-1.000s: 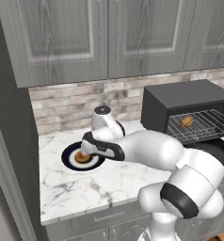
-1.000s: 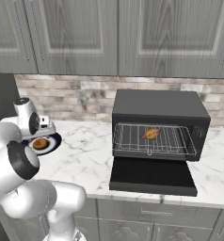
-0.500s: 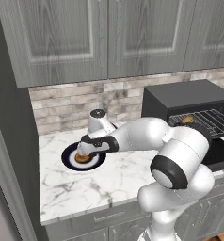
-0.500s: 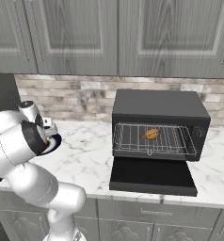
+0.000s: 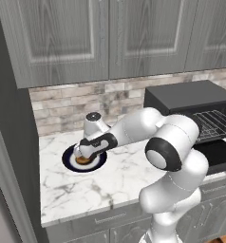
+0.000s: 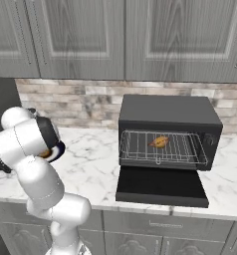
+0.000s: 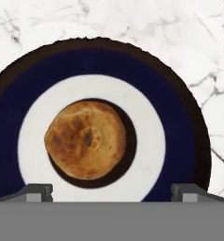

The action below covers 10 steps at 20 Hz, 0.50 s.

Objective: Open the toaster oven door. Place the bread on the top rack in the toaster oven and place the chicken drumstick on the bottom rack.

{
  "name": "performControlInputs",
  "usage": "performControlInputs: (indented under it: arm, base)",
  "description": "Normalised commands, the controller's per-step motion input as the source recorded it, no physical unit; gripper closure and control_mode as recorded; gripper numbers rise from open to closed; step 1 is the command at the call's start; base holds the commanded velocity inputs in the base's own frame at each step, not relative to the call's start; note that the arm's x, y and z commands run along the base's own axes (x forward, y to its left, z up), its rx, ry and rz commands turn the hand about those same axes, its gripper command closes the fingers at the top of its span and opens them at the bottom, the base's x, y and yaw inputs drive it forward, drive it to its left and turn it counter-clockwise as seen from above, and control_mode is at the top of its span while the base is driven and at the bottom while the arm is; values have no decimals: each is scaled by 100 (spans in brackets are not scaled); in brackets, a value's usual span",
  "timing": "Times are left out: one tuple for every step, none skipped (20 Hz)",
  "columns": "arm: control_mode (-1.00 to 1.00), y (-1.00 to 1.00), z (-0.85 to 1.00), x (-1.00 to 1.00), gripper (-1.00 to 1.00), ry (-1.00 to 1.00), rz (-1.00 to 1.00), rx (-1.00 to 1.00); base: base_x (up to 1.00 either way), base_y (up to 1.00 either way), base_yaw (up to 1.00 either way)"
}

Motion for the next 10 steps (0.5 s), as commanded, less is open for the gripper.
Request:
performControlInputs:
  arm:
    - [-100, 7, -14, 20, -100, 0, 0, 0]
    - [-100, 6, -16, 17, -100, 0, 0, 0]
    - [-100, 6, -17, 17, -100, 1, 0, 0]
    - [-100, 6, -17, 17, -100, 1, 0, 0]
    - [-100, 9, -17, 18, -100, 2, 0, 0]
    - [-100, 12, -17, 18, -100, 2, 0, 1]
    - [-100, 14, -18, 15, -100, 4, 0, 2]
    - [-100, 16, -20, 13, -100, 6, 0, 3]
    - [-100, 17, -21, 9, -100, 6, 0, 2]
    - [-100, 15, -19, 8, -100, 4, 0, 2]
  base:
    - [0, 0, 0]
    - [0, 0, 0]
    - [0, 0, 0]
    - [0, 0, 0]
    - [0, 0, 0]
    - [0, 0, 0]
    - [0, 0, 0]
    - [0, 0, 0]
    - [0, 0, 0]
    - [0, 0, 0]
